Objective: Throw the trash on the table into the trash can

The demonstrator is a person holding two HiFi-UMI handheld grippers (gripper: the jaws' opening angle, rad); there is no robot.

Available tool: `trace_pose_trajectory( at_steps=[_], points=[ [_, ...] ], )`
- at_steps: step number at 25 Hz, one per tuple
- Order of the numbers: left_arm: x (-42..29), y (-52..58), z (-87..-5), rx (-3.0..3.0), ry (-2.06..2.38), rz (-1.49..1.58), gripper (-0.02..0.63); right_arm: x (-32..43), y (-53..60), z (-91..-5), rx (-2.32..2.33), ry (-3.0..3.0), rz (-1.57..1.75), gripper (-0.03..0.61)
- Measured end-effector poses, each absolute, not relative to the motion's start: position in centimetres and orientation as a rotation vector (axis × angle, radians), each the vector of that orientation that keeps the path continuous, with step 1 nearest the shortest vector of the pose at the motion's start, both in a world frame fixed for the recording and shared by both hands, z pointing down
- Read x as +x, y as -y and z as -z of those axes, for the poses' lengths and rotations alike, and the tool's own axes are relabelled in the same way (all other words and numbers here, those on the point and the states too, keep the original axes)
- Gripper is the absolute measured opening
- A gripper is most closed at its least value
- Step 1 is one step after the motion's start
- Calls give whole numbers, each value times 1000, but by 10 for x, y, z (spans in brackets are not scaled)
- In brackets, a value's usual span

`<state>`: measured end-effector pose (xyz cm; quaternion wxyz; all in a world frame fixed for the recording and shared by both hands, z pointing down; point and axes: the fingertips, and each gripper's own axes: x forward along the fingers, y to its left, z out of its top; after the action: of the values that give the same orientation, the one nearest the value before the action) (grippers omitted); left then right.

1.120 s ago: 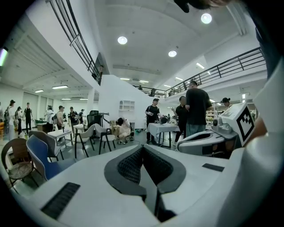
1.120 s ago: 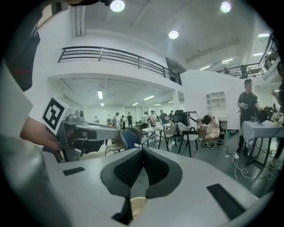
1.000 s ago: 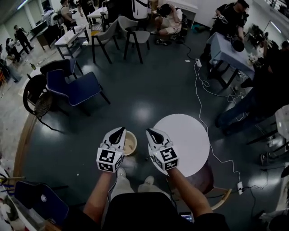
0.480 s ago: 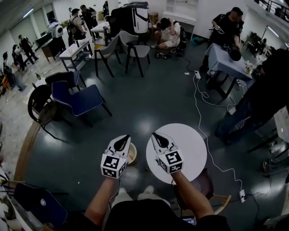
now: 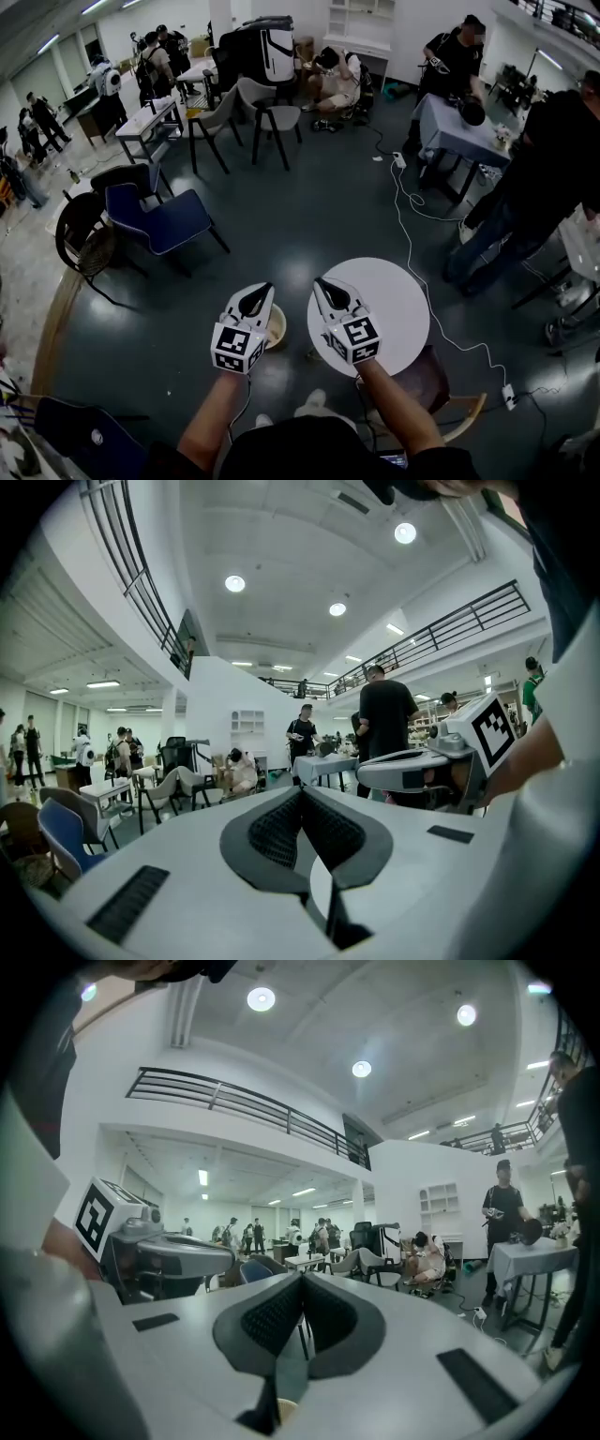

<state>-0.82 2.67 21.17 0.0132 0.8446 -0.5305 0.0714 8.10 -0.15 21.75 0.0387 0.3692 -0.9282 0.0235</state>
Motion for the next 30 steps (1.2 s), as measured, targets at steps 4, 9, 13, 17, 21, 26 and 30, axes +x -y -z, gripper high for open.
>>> trace_pose_trajectory(
  at_steps=[4, 9, 13, 17, 21, 26, 30],
  points=[
    [-21, -51, -203, 2670, 1635, -214, 15, 67, -26, -207, 1165, 2849, -66, 18],
    [-38, -84, -193, 2717, 1606, -211, 15, 47, -62, -200, 1213, 2837, -53, 18],
    [-54, -114, -186, 2736, 1587, -192, 15, 30, -93, -191, 1236, 2835, -46, 18],
    [-71, -138, -182, 2755, 1559, -175, 15, 11, -119, -183, 1264, 2828, -26, 18],
    [-84, -160, -184, 2779, 1534, -168, 15, -3, -142, -184, 1285, 2814, -11, 18],
    [-93, -185, -184, 2802, 1517, -153, 15, -13, -169, -185, 1304, 2804, 3, 18],
    [-109, -199, -185, 2813, 1495, -147, 15, -30, -182, -185, 1315, 2794, 11, 18]
  ],
)
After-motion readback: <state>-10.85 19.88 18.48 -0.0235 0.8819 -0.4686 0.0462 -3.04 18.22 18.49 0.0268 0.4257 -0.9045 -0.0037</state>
